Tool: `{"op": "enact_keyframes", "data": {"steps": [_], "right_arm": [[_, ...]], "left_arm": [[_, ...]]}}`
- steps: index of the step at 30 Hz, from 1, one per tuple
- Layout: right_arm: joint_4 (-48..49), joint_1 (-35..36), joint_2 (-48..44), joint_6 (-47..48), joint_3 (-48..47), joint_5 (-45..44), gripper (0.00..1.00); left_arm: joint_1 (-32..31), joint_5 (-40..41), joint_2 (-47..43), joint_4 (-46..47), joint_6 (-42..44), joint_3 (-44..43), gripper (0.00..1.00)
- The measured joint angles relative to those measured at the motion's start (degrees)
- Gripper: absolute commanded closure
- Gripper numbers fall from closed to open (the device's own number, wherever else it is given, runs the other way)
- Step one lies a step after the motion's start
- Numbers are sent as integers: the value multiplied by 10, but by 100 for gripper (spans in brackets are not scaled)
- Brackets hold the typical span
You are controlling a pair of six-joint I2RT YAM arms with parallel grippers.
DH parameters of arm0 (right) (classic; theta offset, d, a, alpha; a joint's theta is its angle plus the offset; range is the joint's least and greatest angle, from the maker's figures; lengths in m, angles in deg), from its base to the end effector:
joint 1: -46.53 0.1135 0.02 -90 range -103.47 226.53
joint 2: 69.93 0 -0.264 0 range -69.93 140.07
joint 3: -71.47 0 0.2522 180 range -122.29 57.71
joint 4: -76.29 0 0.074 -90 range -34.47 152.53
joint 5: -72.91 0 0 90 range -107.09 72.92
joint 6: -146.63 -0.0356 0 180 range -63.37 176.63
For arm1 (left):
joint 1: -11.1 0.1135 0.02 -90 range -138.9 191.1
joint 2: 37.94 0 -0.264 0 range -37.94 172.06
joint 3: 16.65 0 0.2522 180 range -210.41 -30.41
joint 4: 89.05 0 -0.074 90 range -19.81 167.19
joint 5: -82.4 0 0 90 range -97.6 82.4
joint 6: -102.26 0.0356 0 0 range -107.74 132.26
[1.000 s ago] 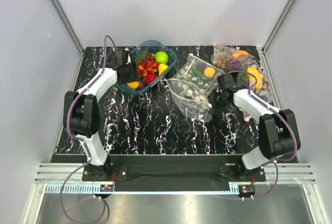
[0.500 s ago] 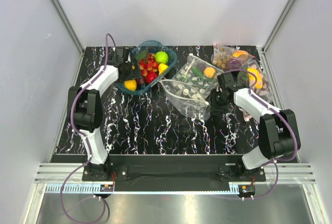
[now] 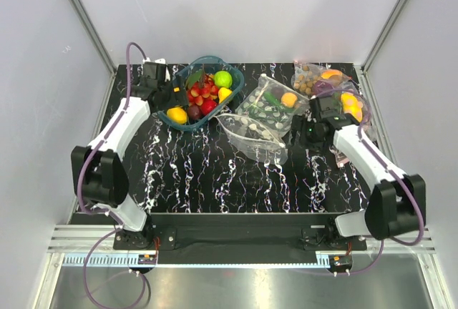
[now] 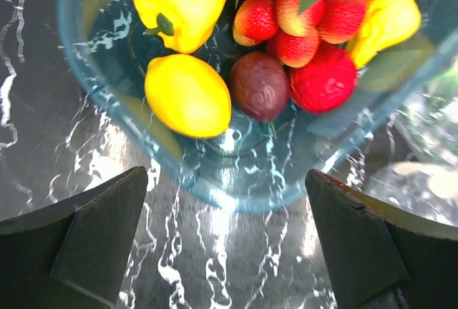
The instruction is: Open the zip-top bag and remove the fake food
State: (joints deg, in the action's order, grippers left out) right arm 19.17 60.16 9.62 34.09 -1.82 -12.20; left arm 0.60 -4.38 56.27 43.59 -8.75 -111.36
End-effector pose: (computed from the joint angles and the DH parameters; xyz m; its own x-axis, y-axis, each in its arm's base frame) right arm 0.2635 0.0670 0.2478 -0.9067 0.1731 -0.3846 0.0819 0.9668 0.2421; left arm 0.3607 -0.0648 0.2991 -0.7215 -0.2303 -0.6530 -0.1226 0.9706 -0.2069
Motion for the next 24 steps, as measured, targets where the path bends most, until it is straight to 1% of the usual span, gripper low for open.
{"op": "enact_keyframes", "data": {"steps": [5,11,17,24], "right_arm": [[-46,-25,-64,7,-16,-41,0],[-78,-62,-108,28,-60,-67,0],[-60,-65,-124,46,-114,-56,0],[-27,-65,-142,50,-122,-20,0]], "left_arm": [[0,-5,-63,-31,-5,7,1],[0,-4,-137,-74,-17,17,1],[0,1,-205,-111,-20,19,1],[0,14,-265,-154,-14,20,1]]}}
